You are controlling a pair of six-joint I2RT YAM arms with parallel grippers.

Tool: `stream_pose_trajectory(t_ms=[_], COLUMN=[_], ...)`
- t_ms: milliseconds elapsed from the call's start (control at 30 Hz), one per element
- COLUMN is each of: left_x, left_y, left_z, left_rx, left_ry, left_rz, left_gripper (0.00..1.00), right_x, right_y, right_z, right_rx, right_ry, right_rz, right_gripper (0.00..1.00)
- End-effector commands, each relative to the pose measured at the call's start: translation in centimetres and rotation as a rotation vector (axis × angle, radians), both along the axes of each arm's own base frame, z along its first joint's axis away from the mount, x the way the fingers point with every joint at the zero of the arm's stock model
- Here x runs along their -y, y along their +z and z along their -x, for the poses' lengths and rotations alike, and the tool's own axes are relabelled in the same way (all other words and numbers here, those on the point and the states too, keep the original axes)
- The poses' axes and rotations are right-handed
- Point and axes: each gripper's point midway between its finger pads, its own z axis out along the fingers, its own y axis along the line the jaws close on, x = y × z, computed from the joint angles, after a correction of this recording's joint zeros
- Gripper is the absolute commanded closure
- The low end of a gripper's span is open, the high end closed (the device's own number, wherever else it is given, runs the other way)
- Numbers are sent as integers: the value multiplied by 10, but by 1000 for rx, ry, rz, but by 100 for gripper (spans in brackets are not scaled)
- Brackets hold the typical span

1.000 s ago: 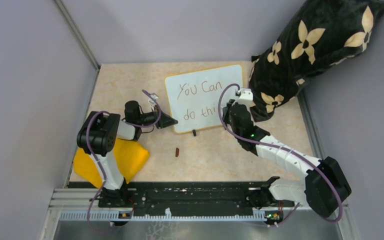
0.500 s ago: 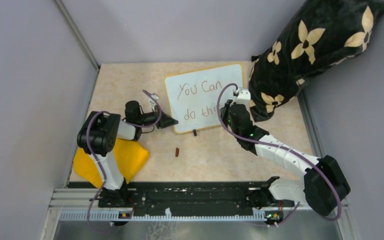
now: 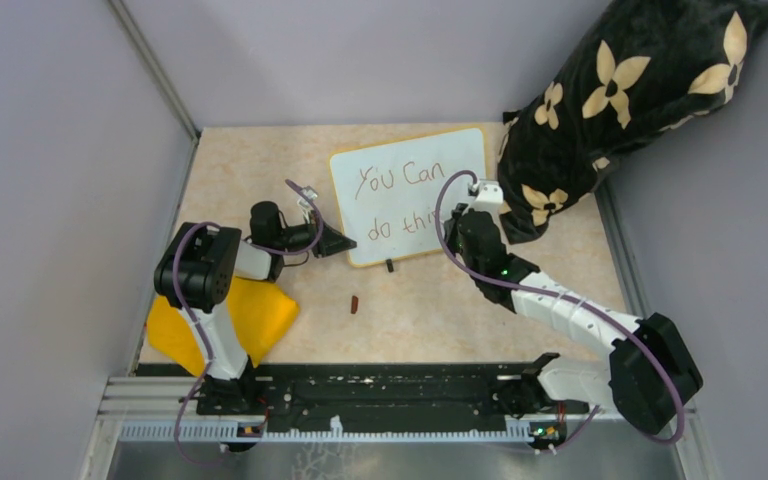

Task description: Write a sentence on the whiteboard

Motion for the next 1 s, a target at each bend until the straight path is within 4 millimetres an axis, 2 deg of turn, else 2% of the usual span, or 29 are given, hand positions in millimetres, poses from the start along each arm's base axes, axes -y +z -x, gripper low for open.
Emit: stream_pose_trajectory(t_ms=[0,500,967], left_x=[0,0,0], left_y=[-3,-4,-4], left_z=[0,0,-1], left_rx=[-25,-26,-27], left_ry=[13,13,14], left_rz=[-18,-18,-19], left_gripper=[100,100,100], right_x=[14,23,12], right_y=[7,-2,-8], right_z=[-2,1,4], right_rx=[25,0,-18], right_ry=[-57,-91,-23], right_rz=[0,29,23], right_gripper=[100,100,100])
